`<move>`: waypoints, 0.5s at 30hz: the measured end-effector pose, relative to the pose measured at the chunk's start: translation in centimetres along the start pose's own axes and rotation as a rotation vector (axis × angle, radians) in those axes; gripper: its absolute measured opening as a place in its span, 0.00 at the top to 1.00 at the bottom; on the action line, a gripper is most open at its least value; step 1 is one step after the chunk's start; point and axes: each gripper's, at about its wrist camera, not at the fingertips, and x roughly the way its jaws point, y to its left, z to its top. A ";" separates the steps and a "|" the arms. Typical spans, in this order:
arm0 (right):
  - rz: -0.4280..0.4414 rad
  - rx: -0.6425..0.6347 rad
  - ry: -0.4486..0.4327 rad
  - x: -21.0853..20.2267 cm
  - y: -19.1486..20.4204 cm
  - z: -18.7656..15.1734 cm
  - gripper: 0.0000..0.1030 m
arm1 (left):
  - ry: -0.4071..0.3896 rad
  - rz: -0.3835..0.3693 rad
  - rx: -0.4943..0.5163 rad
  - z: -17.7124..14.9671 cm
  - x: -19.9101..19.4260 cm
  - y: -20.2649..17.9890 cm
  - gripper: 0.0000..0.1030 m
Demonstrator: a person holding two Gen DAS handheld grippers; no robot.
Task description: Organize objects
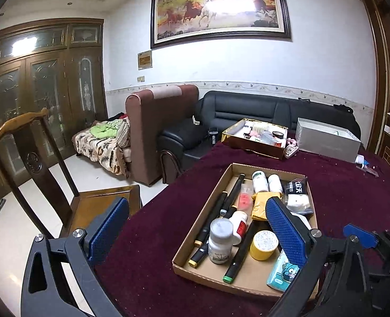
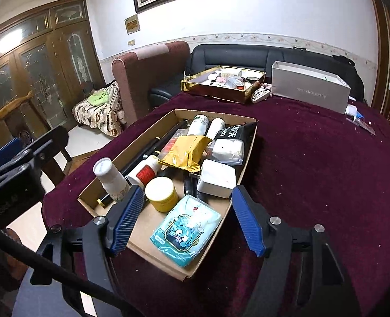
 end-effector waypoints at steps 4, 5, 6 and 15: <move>-0.007 -0.020 -0.003 -0.1 0.4 -0.2 0.32 | 0.015 0.025 -0.005 -0.1 0.3 0.1 0.02; -0.006 -0.022 -0.001 0.0 0.4 -0.3 0.32 | 0.023 0.027 -0.009 -0.1 0.4 0.2 0.02; -0.004 -0.025 0.001 0.0 0.5 -0.3 0.32 | 0.031 0.030 -0.012 -0.2 0.6 0.3 0.02; -0.006 -0.044 0.022 0.7 1.2 -0.6 0.32 | 0.065 0.053 -0.030 -0.8 1.7 1.1 0.01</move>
